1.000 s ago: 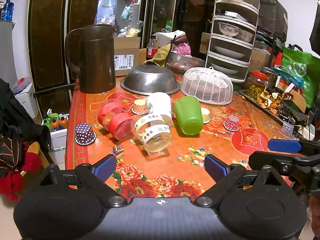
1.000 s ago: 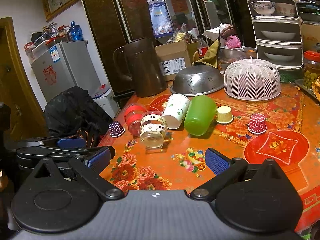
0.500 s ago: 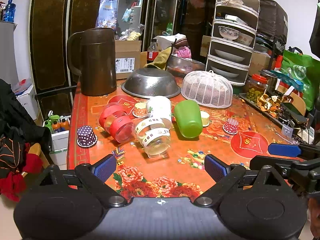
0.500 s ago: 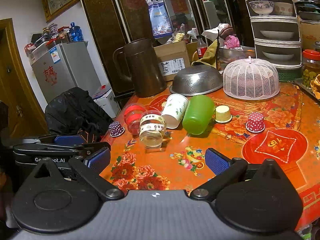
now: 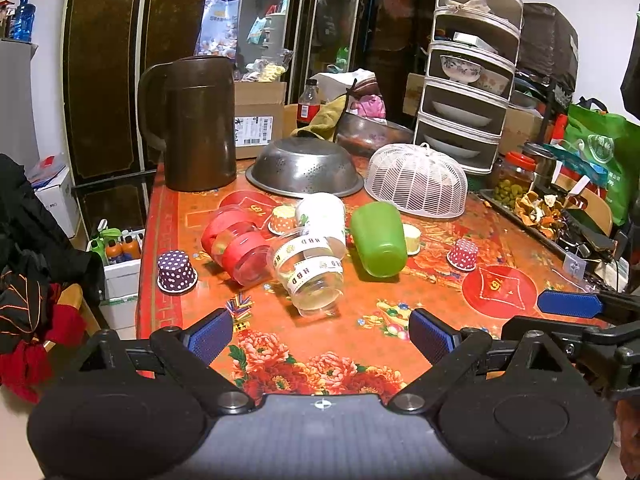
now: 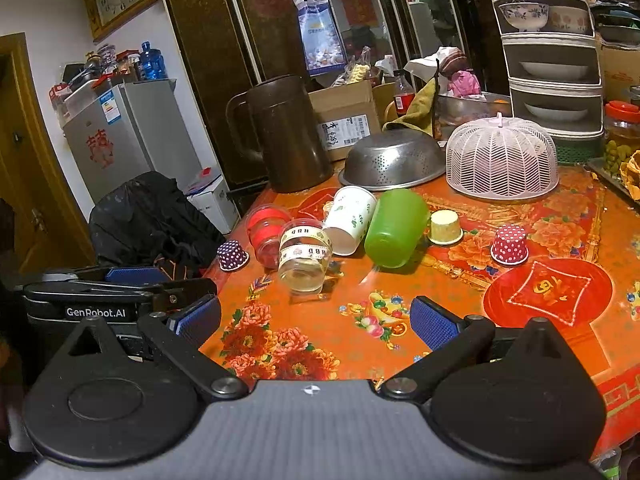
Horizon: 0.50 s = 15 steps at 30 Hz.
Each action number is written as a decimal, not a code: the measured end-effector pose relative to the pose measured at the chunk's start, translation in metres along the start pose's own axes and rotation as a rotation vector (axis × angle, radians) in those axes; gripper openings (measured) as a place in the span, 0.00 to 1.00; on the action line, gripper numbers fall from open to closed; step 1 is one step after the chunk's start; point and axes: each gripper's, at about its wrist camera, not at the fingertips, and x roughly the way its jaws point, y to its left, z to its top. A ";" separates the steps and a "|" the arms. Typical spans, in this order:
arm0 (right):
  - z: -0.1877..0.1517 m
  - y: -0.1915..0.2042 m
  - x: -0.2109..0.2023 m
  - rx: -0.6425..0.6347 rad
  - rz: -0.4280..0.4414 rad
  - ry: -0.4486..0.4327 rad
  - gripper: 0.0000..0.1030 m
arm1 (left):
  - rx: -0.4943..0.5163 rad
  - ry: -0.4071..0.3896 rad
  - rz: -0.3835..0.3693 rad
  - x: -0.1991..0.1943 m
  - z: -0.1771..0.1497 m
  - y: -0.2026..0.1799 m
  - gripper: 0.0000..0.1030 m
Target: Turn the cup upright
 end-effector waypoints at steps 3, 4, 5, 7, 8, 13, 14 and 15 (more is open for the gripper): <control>0.000 -0.001 0.000 0.001 0.000 0.001 0.99 | -0.001 0.000 0.000 0.000 0.000 0.000 0.94; 0.000 -0.001 0.000 0.001 0.000 0.001 0.99 | -0.002 0.000 0.000 0.000 0.000 0.000 0.94; 0.000 -0.001 0.000 0.002 -0.001 0.001 0.99 | -0.004 0.000 0.001 0.000 0.000 0.000 0.94; 0.000 -0.001 0.000 0.004 -0.001 0.001 0.99 | -0.006 0.002 0.003 0.001 -0.001 0.001 0.94; 0.000 -0.001 0.000 0.006 -0.001 0.001 0.99 | -0.007 0.004 0.003 0.001 -0.002 0.001 0.94; 0.000 -0.002 0.000 0.009 -0.002 0.003 0.99 | -0.010 0.007 0.005 0.002 -0.001 0.001 0.94; 0.000 -0.002 0.000 0.008 -0.002 0.003 0.99 | -0.010 0.007 0.005 0.002 -0.001 0.001 0.94; 0.000 -0.002 0.000 0.008 -0.001 0.003 0.99 | -0.010 0.008 0.006 0.002 -0.001 0.001 0.94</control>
